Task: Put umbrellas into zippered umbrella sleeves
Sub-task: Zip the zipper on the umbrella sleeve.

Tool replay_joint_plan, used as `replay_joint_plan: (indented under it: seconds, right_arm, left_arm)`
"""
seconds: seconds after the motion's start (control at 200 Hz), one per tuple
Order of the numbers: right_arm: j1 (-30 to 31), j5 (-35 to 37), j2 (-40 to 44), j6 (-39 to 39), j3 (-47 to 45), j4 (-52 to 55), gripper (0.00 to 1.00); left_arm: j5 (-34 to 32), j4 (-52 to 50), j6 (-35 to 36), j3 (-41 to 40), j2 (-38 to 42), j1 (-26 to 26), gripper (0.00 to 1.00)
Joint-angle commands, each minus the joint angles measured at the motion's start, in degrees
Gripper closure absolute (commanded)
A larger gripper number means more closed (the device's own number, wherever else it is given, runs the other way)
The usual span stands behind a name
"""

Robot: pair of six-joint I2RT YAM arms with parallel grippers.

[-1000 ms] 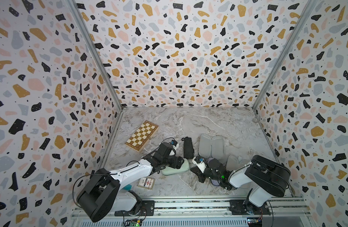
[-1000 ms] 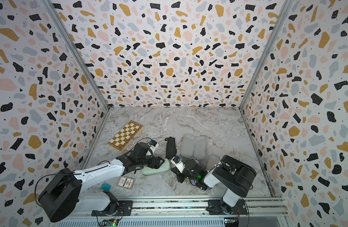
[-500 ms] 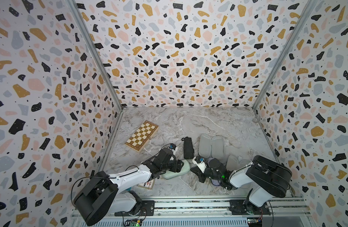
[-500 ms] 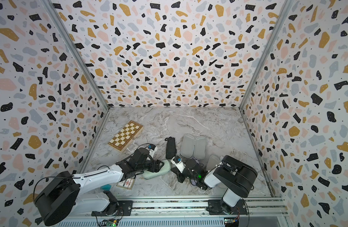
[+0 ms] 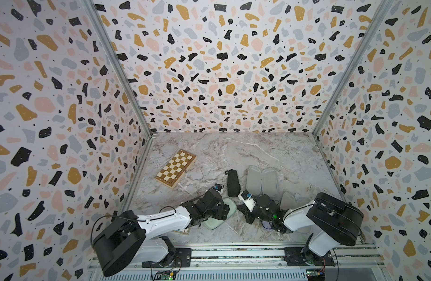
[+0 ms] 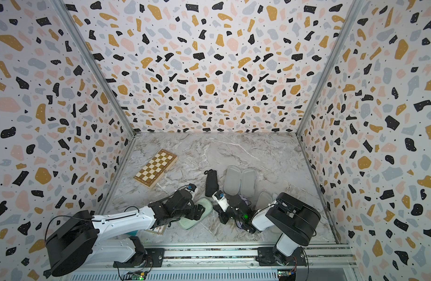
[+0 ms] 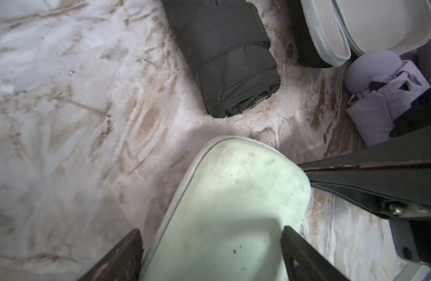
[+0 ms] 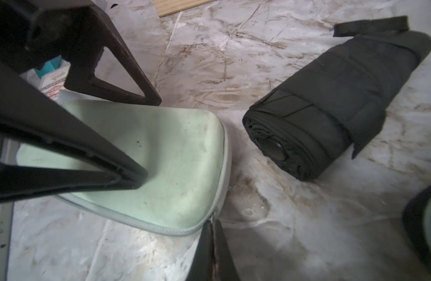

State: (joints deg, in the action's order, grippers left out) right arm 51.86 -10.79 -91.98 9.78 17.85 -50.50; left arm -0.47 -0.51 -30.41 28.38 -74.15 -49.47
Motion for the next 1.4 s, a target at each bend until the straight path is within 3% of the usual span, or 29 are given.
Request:
replay_joint_plan:
  seconds: [0.0, 0.295, 0.531, 0.831, 1.292, 1.397]
  right_arm:
    - [-0.1, -0.2, -0.1, -0.2, 1.4, 0.3, 1.00]
    - [1.2, -0.7, 0.1, -2.0, -1.2, -0.5, 1.00]
    - [2.3, 3.7, 1.6, -0.6, -2.6, 1.7, 1.00]
    - [5.6, 1.6, -0.4, 3.3, -3.4, -0.5, 1.00]
    - [2.9, -3.2, 2.0, 4.3, -6.6, -4.7, 1.00]
    - [6.0, 0.2, 3.1, 3.8, -6.3, -2.7, 1.00]
  left_arm:
    - [2.5, -0.7, 1.8, 0.6, -3.0, -0.5, 0.13]
    - [2.5, 0.7, 0.9, 0.0, -4.0, -0.5, 0.18]
    - [2.7, 2.3, -0.3, -1.2, -4.3, 0.6, 0.22]
    - [2.6, 3.3, -1.1, -2.6, -3.6, 2.2, 0.22]
    - [1.2, 4.0, -1.2, -3.2, -3.9, 2.5, 0.25]
    - [1.6, 5.1, -0.7, -3.1, -5.1, 2.6, 0.26]
